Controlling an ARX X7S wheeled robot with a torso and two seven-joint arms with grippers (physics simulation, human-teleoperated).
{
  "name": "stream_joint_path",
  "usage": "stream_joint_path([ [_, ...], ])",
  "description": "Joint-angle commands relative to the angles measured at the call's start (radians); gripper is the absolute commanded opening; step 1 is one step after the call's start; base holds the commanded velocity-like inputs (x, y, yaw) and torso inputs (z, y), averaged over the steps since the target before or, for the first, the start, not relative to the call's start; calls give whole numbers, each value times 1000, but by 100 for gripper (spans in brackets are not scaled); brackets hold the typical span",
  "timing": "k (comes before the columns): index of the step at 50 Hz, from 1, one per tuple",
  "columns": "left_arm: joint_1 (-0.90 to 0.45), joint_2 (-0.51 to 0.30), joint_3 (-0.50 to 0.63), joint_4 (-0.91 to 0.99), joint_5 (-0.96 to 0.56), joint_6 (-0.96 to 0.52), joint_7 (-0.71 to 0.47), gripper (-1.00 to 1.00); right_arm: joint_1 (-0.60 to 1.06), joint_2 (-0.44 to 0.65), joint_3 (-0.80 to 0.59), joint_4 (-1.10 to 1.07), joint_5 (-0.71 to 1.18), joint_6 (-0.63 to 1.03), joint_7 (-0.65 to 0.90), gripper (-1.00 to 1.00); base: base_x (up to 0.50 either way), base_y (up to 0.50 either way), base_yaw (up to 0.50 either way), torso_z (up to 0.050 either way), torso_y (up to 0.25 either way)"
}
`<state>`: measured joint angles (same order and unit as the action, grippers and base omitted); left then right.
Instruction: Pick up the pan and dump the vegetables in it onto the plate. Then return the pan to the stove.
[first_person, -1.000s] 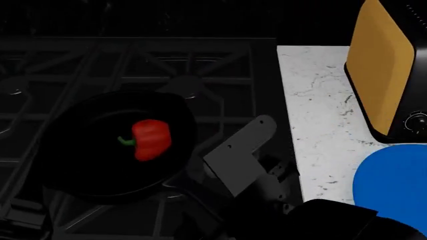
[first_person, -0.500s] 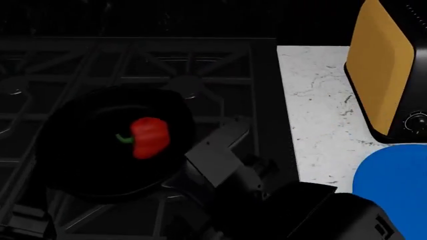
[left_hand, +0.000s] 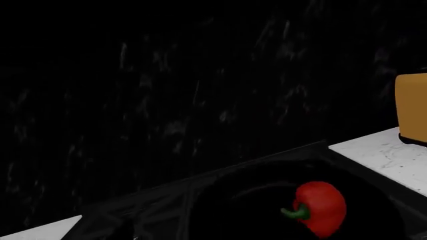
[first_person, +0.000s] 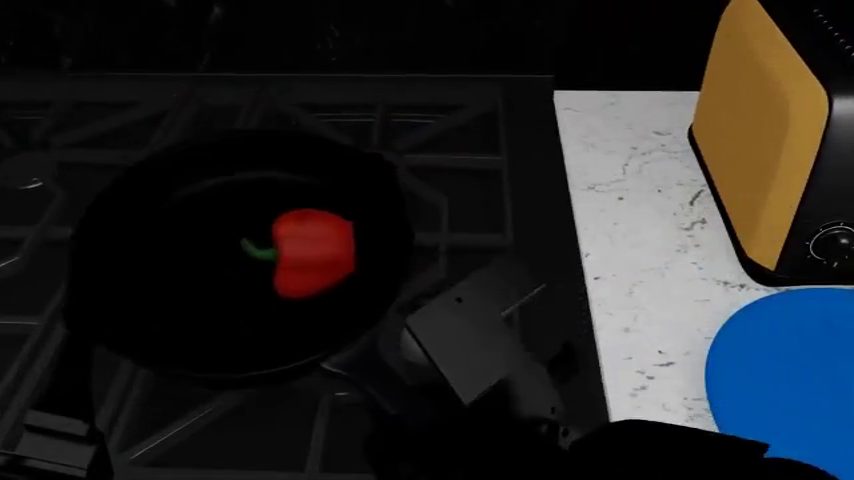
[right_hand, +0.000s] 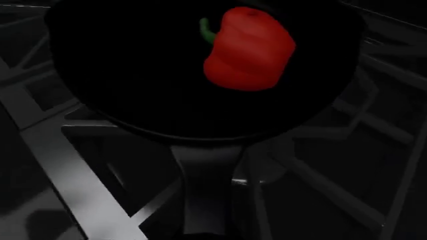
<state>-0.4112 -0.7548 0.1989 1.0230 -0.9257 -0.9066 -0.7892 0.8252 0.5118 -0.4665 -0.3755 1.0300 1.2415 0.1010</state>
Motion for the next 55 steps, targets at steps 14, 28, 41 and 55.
stream_joint_path([
  [14,-11,-5,20,-4,-15,50,-5,100,-526,86,622,-299,155,-237,98,-100,0,0,0,0,2],
  [28,-45,-3,58,-6,-22,43,-24,100,-795,19,747,-265,114,-407,-38,-100,0,0,0,0,1],
  [41,-52,-8,99,-17,18,61,-18,100,-867,53,915,-300,317,-398,56,-100,0,0,0,1,2],
  [55,-78,-6,129,-11,3,49,-40,100,-972,-24,1024,-271,360,-493,-88,-100,0,0,0,0,1],
])
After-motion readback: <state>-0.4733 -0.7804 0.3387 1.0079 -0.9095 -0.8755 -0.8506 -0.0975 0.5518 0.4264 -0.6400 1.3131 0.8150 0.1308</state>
